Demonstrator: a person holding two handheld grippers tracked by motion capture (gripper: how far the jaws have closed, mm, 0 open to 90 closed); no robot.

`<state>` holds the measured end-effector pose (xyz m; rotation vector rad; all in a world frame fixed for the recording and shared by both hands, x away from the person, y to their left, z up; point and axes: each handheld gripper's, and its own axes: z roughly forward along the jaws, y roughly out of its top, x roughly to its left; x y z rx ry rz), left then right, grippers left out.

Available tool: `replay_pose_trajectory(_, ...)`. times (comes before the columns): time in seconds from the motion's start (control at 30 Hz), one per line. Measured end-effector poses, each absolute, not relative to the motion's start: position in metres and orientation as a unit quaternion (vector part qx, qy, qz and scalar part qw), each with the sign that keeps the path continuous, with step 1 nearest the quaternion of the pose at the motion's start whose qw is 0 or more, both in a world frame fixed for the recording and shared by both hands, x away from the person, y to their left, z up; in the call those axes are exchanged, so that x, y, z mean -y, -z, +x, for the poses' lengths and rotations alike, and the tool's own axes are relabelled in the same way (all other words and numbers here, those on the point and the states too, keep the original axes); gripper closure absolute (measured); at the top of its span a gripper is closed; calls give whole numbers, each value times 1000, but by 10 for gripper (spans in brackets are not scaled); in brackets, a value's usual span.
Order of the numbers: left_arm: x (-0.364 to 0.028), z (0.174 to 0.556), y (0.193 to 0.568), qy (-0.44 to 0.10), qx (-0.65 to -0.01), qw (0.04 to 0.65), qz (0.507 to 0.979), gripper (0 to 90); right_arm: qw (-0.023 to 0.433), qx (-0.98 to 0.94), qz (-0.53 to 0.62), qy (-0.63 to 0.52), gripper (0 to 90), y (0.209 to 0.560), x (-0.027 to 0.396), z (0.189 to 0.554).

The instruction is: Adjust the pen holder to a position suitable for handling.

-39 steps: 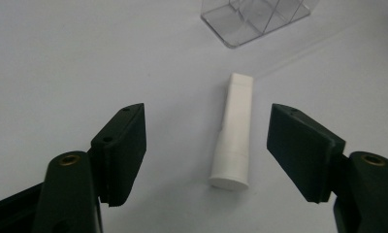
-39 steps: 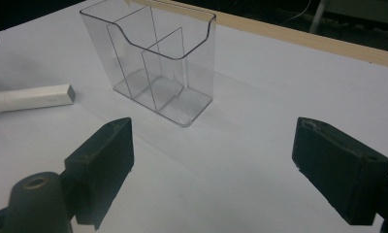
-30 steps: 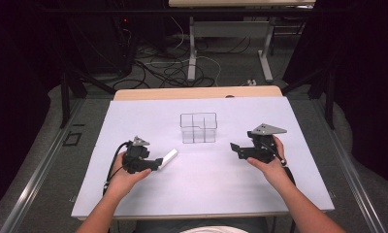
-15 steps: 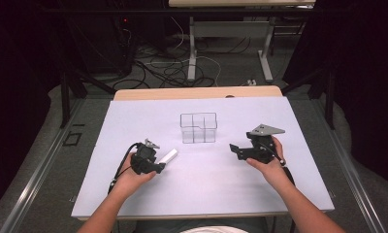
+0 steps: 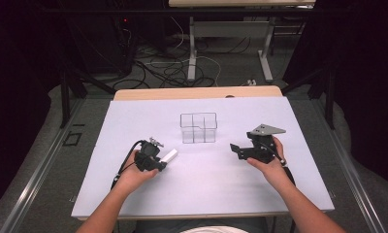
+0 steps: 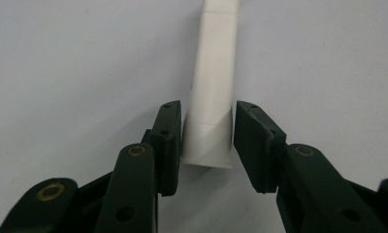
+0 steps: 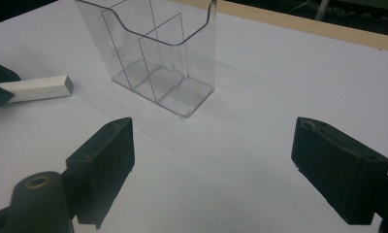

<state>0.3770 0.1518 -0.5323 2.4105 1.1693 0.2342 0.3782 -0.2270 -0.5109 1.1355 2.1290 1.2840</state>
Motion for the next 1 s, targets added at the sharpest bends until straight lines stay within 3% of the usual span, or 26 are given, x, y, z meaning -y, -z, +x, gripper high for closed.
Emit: replay_pose_trajectory(1.0, -149, 387, 533, -68, -387, 191, 899, 672, 197, -763, 409, -460, 154, 513, 226, 379)
